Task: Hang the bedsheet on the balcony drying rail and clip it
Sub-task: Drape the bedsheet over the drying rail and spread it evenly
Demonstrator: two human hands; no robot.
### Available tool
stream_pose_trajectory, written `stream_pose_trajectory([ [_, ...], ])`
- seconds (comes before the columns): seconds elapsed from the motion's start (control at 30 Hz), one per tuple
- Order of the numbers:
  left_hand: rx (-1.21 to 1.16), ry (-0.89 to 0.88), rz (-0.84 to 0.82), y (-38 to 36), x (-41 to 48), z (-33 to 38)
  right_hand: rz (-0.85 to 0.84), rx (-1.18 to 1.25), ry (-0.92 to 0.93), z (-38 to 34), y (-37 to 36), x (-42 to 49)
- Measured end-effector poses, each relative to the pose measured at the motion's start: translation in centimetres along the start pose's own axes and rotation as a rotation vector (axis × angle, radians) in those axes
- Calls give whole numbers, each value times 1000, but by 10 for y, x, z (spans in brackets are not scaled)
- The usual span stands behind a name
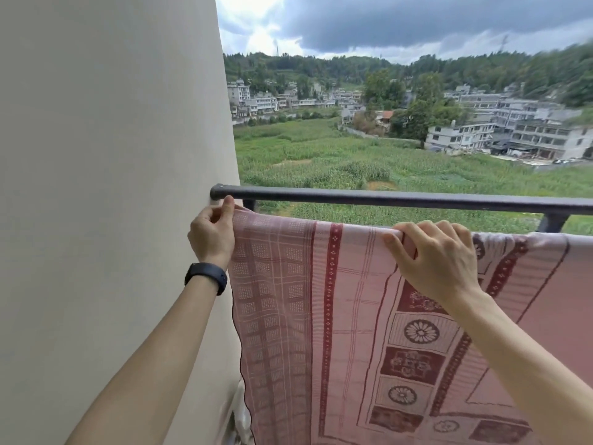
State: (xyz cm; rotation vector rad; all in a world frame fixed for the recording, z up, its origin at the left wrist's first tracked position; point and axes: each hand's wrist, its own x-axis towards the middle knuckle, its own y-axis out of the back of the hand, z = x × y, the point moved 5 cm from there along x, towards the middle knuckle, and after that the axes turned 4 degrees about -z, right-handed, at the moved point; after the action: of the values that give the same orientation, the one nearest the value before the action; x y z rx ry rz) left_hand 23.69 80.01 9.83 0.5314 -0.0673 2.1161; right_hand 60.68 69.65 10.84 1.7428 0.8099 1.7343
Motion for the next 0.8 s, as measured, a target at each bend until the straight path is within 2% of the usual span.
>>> stream_pose_trajectory([
  [0.2,241,-27,-86,-25,0,25,75,23,-75,36,-3,-6],
  [0.3,468,-383,-74,-58,-20,73,177,86,-151,76,8,-9],
  [0.4,586,-749,-276,-128,-80,115,218,97,-303,135,14,-10],
  [0.47,661,-864,-384,-172,-125,130,183,89,-403,174,17,-13],
  [0.57,744,-864,-399,-211,-142,129,88,20,-412,227,13,-9],
  [0.7,734,-828,-258,-216,-113,107,124,-15,-442,283,10,-6],
  [0.8,754,-676,-217,-218,-102,104,110,-21,-374,289,4,-1],
])
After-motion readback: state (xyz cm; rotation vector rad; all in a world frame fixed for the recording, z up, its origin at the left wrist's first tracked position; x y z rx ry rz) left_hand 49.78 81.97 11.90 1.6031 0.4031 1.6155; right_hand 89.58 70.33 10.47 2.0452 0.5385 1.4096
